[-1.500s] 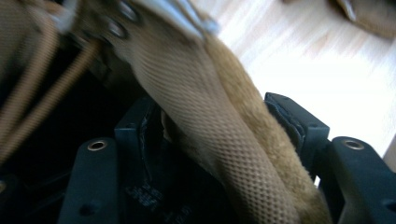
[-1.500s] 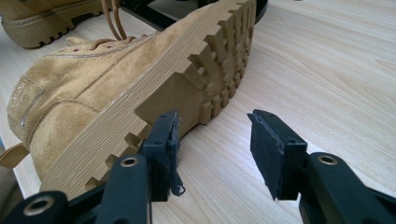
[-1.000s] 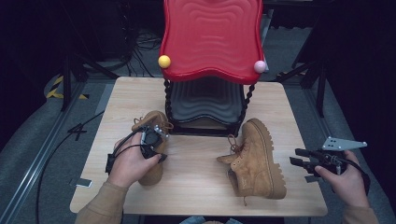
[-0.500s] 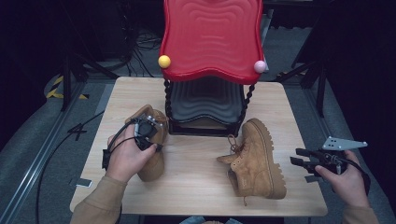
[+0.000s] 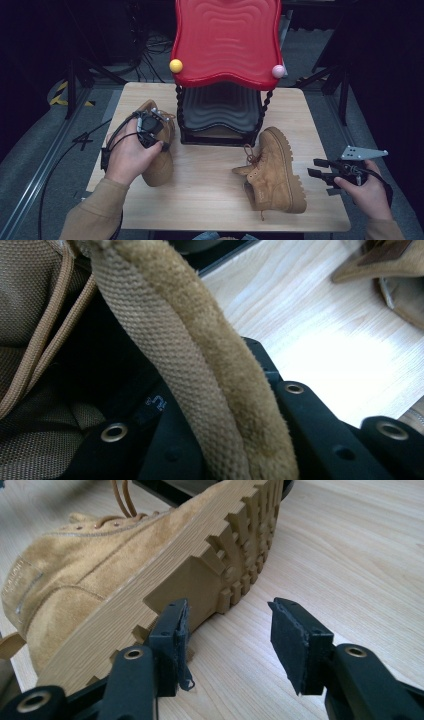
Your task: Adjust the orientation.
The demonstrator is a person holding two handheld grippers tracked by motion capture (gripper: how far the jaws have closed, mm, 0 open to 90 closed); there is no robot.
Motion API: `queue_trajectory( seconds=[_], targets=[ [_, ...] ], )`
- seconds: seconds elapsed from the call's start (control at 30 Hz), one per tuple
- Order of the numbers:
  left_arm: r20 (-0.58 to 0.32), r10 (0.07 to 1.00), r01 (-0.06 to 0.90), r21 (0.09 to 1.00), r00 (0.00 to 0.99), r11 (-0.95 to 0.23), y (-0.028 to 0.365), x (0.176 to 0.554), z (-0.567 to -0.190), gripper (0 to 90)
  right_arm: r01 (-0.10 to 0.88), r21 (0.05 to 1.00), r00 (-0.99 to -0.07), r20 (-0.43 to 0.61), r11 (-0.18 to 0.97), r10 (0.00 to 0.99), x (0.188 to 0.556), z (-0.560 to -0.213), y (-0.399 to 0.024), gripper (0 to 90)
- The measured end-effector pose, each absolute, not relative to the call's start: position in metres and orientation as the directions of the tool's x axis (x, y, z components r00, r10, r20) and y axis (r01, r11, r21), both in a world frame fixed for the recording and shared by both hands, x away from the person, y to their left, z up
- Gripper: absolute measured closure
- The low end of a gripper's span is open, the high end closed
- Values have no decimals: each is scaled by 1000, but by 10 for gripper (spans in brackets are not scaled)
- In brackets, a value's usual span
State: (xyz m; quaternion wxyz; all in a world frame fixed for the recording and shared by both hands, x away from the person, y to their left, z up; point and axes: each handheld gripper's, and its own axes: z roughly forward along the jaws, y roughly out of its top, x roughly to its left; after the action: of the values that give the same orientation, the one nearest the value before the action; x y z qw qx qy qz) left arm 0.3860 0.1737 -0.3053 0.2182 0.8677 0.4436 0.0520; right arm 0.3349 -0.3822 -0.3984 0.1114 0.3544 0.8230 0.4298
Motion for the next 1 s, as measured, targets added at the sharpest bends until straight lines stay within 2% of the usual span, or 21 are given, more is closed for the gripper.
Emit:
queue_trajectory(
  seconds=[0.3, 0.77, 1.0],
  targets=[
    [-104, 804, 757, 425, 586, -497, 182, 393, -274, 809, 530, 752, -721, 155, 393, 675, 348, -424, -384, 508],
    [-81, 806, 741, 455, 586, -493, 181, 391, -226, 807, 545, 743, -721, 178, 390, 669, 348, -432, -386, 508],
    [-37, 814, 730, 469, 579, -498, 177, 391, -200, 806, 549, 741, -716, 179, 386, 675, 346, -433, -390, 507]
  ],
)
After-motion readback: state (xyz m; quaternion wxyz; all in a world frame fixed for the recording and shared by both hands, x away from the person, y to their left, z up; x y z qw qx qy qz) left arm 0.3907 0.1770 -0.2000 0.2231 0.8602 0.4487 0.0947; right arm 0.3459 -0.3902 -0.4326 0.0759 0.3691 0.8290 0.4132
